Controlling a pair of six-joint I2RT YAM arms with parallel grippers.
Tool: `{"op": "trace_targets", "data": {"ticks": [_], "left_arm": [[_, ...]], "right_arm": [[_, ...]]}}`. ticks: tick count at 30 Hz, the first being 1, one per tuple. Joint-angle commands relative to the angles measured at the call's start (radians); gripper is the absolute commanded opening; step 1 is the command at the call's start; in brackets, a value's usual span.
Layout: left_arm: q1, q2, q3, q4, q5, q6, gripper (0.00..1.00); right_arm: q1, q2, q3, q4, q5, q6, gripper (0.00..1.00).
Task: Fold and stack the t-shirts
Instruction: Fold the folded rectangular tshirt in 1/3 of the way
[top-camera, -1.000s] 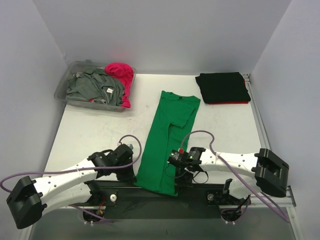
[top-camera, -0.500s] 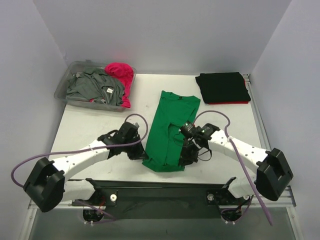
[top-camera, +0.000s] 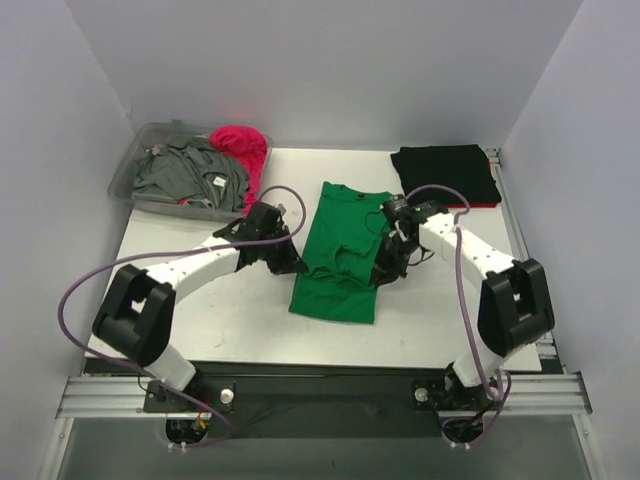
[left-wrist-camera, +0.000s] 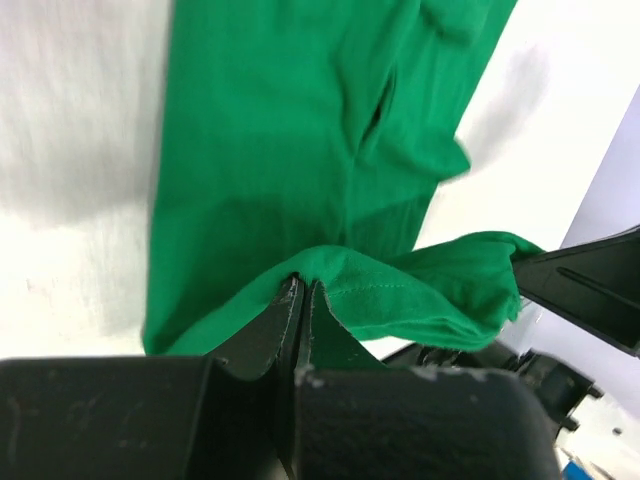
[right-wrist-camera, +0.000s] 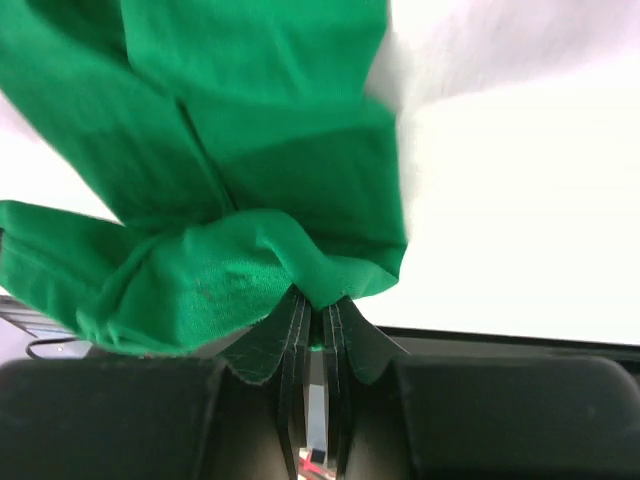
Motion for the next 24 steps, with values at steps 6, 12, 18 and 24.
{"op": "trace_targets", "data": {"ticks": [6, 12, 18, 24], "left_arm": [[0.069, 0.192, 0.189, 0.104, 0.084, 0.034, 0.00], [0.100, 0.304, 0.310, 0.105, 0.098, 0.042, 0.00], [0.112, 0.358, 0.366, 0.076, 0.081, 0.045, 0.00], [0.124, 0.380, 0.380, 0.073, 0.065, 0.039, 0.00]], "right_arm": [[-0.124, 0.207, 0.214, -0.095, -0.059, -0.176, 0.00], [-0.176, 0.314, 0.320, -0.125, -0.074, -0.216, 0.00], [-0.201, 0.391, 0.375, -0.139, -0.085, -0.243, 0.00], [-0.210, 0.446, 0.426, -0.152, -0.089, -0.263, 0.00]]}}
